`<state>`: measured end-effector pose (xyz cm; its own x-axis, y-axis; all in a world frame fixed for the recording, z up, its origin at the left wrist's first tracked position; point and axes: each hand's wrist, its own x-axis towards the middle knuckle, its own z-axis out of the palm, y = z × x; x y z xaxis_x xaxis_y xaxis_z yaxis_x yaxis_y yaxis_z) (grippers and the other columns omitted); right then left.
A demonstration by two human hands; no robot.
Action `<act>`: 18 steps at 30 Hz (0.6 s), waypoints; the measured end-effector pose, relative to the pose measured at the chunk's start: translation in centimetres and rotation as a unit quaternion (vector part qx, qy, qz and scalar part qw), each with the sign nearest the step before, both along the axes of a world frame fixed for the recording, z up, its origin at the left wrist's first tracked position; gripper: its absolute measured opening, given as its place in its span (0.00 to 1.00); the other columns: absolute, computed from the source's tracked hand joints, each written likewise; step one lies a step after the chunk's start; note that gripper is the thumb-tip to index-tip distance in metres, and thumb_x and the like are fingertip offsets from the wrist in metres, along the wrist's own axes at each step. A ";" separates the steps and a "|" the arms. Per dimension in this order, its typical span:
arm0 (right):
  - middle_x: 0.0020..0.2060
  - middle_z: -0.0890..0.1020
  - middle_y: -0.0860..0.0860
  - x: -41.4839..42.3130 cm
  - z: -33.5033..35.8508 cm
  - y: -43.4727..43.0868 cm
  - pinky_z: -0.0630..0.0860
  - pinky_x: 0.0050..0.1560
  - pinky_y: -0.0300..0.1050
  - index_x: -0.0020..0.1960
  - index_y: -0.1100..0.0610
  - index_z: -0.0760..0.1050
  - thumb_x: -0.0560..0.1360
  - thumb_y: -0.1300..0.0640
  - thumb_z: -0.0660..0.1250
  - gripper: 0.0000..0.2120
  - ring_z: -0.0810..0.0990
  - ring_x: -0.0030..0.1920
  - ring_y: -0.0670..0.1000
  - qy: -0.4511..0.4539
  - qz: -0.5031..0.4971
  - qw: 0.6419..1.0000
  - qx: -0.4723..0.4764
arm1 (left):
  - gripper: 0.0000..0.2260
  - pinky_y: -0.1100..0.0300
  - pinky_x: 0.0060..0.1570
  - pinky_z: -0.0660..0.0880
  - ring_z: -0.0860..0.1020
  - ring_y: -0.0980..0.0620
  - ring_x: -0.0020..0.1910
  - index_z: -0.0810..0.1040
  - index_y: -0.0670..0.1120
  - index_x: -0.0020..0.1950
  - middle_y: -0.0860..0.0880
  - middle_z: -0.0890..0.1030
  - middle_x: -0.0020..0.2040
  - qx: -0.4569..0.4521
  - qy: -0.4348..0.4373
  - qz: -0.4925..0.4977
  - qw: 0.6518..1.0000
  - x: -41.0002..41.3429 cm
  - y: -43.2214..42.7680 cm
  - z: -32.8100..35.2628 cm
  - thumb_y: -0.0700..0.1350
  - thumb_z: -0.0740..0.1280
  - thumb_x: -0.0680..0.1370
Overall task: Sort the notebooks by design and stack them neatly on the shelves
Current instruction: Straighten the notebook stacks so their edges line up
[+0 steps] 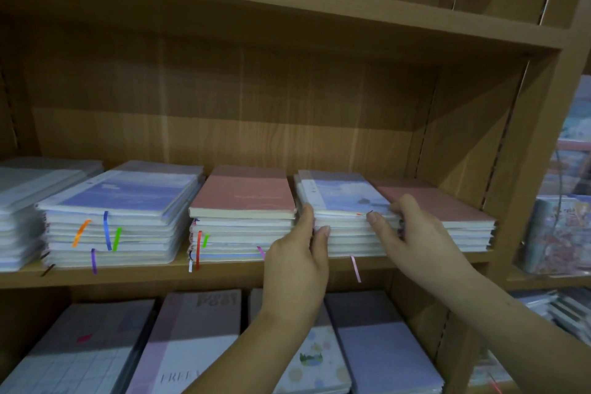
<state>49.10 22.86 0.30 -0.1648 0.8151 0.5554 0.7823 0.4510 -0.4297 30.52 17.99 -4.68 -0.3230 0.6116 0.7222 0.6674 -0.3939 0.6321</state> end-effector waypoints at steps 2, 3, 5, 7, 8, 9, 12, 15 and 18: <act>0.41 0.75 0.44 -0.3 0.0 0.3 0.65 0.35 0.36 0.54 0.50 0.66 0.77 0.35 0.62 0.19 0.73 0.40 0.44 0.001 -0.004 1.000 0.006 | 0.20 0.71 0.44 0.73 0.82 0.58 0.44 0.74 0.49 0.74 0.51 0.87 0.49 0.006 -0.017 0.004 1.000 0.0 0.2 0.0 0.50 0.68 0.82; 0.39 0.74 0.43 -0.4 0.0 0.3 0.63 0.34 0.35 0.54 0.50 0.65 0.77 0.35 0.62 0.19 0.72 0.39 0.43 -0.001 -0.006 1.000 0.008 | 0.20 0.73 0.44 0.72 0.82 0.60 0.42 0.76 0.49 0.73 0.52 0.87 0.47 0.007 -0.030 0.004 1.000 0.0 0.3 0.0 0.50 0.69 0.81; 0.38 0.73 0.42 -0.3 0.1 0.4 0.62 0.33 0.34 0.54 0.50 0.65 0.77 0.35 0.62 0.20 0.71 0.38 0.41 -0.004 -0.004 1.000 0.012 | 0.19 0.75 0.43 0.72 0.82 0.61 0.40 0.77 0.49 0.72 0.54 0.87 0.45 0.012 -0.047 0.002 0.999 0.1 0.4 -0.2 0.50 0.70 0.81; 0.38 0.73 0.41 0.0 0.0 0.5 0.62 0.33 0.34 0.56 0.50 0.65 0.76 0.35 0.62 0.21 0.71 0.38 0.41 -0.013 0.000 1.000 0.015 | 0.18 0.74 0.42 0.73 0.81 0.62 0.40 0.78 0.49 0.71 0.55 0.87 0.46 0.018 -0.064 -0.003 0.998 0.3 0.4 -0.3 0.49 0.70 0.81; 0.38 0.73 0.41 0.1 0.0 0.5 0.63 0.34 0.34 0.57 0.50 0.65 0.76 0.34 0.62 0.21 0.72 0.38 0.42 -0.016 0.000 1.000 0.014 | 0.18 0.74 0.42 0.73 0.81 0.63 0.40 0.78 0.50 0.71 0.55 0.87 0.46 0.019 -0.072 -0.008 0.997 0.3 0.4 -0.4 0.49 0.70 0.81; 0.39 0.73 0.41 0.2 0.0 0.5 0.63 0.34 0.34 0.58 0.50 0.65 0.76 0.34 0.62 0.21 0.73 0.39 0.44 -0.016 0.001 1.000 0.013 | 0.18 0.73 0.42 0.73 0.81 0.63 0.39 0.78 0.50 0.70 0.56 0.87 0.47 0.021 -0.080 -0.015 0.996 0.3 0.4 -0.4 0.49 0.70 0.81; 0.41 0.75 0.42 0.4 0.0 0.4 0.65 0.35 0.36 0.59 0.50 0.67 0.77 0.34 0.62 0.21 0.76 0.44 0.49 -0.010 -0.001 1.000 0.007 | 0.17 0.68 0.43 0.77 0.82 0.60 0.40 0.78 0.50 0.70 0.55 0.87 0.46 0.025 -0.089 -0.022 0.995 0.4 0.4 -0.6 0.49 0.69 0.81; 0.52 0.82 0.50 0.5 -0.1 0.4 0.70 0.44 0.43 0.68 0.53 0.71 0.78 0.35 0.61 0.27 0.79 0.53 0.54 -0.018 0.000 1.000 0.011 | 0.16 0.65 0.41 0.77 0.82 0.59 0.38 0.79 0.50 0.69 0.54 0.87 0.44 0.028 -0.088 -0.013 0.996 0.4 0.7 -0.7 0.49 0.69 0.81; 0.55 0.83 0.53 0.4 -0.2 0.3 0.70 0.47 0.44 0.72 0.55 0.70 0.79 0.36 0.61 0.30 0.79 0.55 0.54 -0.025 -0.003 1.000 0.014 | 0.16 0.66 0.44 0.78 0.82 0.63 0.40 0.79 0.49 0.69 0.55 0.87 0.47 0.023 -0.102 -0.020 0.994 0.4 0.7 -0.6 0.48 0.69 0.81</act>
<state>49.51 23.12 0.14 -0.1878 0.8003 0.5694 0.8054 0.4573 -0.3772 30.93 18.72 -5.32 -0.4421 0.5941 0.6720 0.5102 -0.4496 0.7331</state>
